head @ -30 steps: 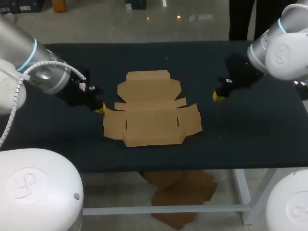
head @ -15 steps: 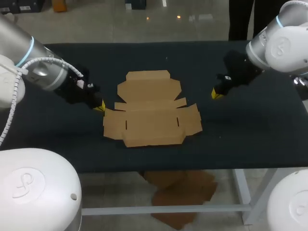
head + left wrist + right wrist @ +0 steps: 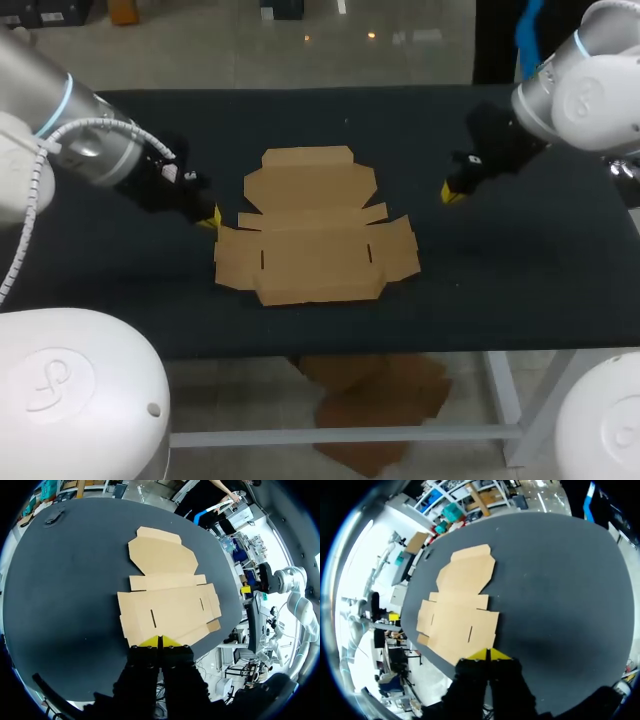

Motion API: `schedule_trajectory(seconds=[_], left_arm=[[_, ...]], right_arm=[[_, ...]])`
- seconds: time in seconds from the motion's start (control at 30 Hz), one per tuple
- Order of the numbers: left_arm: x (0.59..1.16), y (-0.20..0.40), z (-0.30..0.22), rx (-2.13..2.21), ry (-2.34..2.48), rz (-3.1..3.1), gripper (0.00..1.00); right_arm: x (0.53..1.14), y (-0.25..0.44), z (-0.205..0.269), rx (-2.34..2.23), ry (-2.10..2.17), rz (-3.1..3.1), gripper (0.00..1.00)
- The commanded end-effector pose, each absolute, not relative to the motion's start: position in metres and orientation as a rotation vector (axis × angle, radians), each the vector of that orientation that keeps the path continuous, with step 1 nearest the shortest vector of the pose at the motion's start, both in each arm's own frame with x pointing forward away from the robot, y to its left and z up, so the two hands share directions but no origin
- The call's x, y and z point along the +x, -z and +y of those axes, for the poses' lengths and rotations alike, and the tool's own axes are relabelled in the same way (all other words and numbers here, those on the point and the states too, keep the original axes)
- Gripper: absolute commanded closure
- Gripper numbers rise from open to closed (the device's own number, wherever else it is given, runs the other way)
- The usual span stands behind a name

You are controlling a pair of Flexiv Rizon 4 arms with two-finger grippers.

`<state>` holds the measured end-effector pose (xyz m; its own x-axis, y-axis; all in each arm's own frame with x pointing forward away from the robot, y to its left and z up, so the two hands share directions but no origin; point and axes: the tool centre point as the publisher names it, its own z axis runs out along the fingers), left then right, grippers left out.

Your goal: Assemble the packaging by folding the flat box into shape, placing the metal phone stand inside, and closing the box properly

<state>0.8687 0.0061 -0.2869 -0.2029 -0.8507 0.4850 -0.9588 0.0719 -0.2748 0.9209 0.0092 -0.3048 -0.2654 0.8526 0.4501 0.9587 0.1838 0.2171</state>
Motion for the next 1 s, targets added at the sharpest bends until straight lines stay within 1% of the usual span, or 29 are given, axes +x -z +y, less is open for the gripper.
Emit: schedule_trajectory(seconds=[0.03, 0.5, 1.0], left_arm=[[0.876, 0.284, -0.001, 1.839, -0.8, -2.167, 1.0], [0.92, 0.3, -0.01, 1.775, -0.762, -2.21, 1.0], [0.953, 0.324, 0.009, 1.758, -0.742, -2.187, 1.0]], right_arm=[[0.928, 0.308, 0.01, -1.764, 0.661, -2.24, 1.0], [0.954, 0.333, 0.014, -1.778, 0.687, -2.244, 1.0], [0.974, 0.356, 0.028, -1.771, 0.669, -2.253, 1.0]])
